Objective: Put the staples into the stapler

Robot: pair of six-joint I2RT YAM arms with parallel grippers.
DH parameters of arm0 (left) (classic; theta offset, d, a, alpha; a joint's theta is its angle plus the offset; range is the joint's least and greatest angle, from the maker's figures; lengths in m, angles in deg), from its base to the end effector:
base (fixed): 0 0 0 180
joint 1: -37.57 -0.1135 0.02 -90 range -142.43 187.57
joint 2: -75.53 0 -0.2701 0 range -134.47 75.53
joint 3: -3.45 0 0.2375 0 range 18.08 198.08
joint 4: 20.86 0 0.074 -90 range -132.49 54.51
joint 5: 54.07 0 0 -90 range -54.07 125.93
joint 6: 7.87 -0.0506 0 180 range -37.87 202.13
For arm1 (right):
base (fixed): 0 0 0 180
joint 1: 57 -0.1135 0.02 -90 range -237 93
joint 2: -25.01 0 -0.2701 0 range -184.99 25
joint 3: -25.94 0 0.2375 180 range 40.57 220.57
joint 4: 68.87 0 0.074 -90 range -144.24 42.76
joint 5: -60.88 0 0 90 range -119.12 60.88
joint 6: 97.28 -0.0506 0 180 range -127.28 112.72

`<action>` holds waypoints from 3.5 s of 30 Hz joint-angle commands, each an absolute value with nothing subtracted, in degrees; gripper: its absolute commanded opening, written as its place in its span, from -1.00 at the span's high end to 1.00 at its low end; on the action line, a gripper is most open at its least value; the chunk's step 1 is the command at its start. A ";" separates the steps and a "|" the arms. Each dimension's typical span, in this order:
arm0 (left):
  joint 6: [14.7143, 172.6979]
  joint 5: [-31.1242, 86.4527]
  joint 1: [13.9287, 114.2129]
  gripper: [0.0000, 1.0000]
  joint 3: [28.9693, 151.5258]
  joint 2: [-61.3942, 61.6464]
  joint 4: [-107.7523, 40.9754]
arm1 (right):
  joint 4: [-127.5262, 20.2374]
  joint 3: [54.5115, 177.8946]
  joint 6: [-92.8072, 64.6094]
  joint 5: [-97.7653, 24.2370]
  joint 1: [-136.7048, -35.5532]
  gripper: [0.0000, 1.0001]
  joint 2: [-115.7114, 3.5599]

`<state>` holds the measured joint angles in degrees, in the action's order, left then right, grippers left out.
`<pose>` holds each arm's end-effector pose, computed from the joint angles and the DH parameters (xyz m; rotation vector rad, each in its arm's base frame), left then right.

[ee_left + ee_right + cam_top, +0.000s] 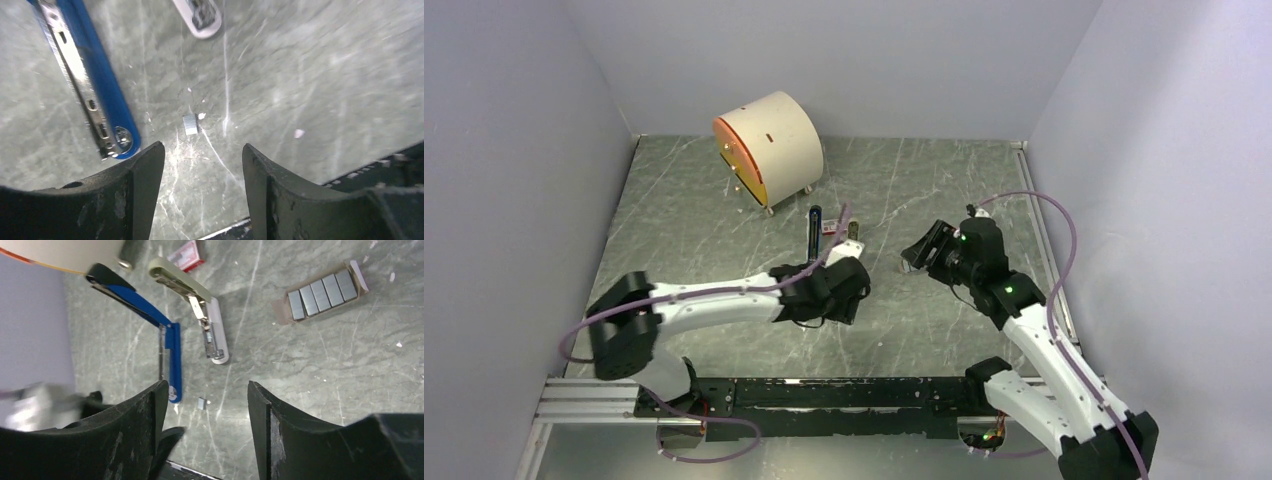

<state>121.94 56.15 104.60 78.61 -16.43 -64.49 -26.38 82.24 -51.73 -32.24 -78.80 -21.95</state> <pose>0.1396 -0.2846 0.2091 0.4824 2.5012 -0.2689 0.1608 0.0673 0.2814 0.4073 2.2020 0.7134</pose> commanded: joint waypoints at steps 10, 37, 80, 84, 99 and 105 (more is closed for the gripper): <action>116.23 72.60 104.83 -0.68 80.07 12.71 -63.61 | -24.90 83.41 -64.34 -15.06 -104.18 -0.34 -42.09; 117.28 91.32 104.72 -0.57 77.93 26.16 -71.41 | -14.17 108.44 -74.05 -9.31 -118.13 0.19 -79.45; 117.24 101.02 104.72 -0.56 85.10 26.50 -80.42 | -20.03 116.69 -63.29 0.06 -118.33 0.63 -77.59; 119.01 104.63 104.72 -0.57 85.21 27.92 -82.85 | -19.96 120.61 -60.99 1.33 -118.02 0.63 -79.98; 121.04 106.28 104.72 -0.56 84.67 26.07 -85.14 | -16.98 127.89 -58.94 2.47 -117.62 0.63 -87.77; 120.42 106.00 104.72 -0.57 83.74 26.64 -83.70 | -16.79 127.65 -59.22 1.95 -117.54 0.63 -88.60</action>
<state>119.91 103.69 104.60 83.90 25.88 -83.57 -17.49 126.39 -58.86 0.13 -117.78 -87.77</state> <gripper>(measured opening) 0.782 0.189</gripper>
